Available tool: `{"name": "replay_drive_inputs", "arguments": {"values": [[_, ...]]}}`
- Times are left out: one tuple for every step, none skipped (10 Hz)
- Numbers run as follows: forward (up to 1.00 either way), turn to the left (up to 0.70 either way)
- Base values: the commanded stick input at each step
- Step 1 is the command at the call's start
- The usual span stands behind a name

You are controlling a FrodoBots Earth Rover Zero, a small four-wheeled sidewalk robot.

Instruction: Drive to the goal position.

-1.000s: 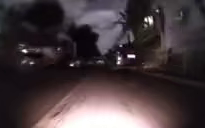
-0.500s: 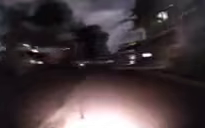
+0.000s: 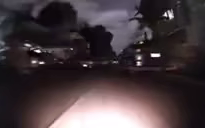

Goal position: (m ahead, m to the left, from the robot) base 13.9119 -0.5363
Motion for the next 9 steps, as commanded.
{"name": "replay_drive_inputs", "arguments": {"values": [[1.00, 0.00], [1.00, 0.00], [1.00, 0.00], [1.00, 0.00], [1.00, 0.00], [1.00, 0.27], [1.00, 0.27], [1.00, 0.27], [1.00, 0.27]]}}
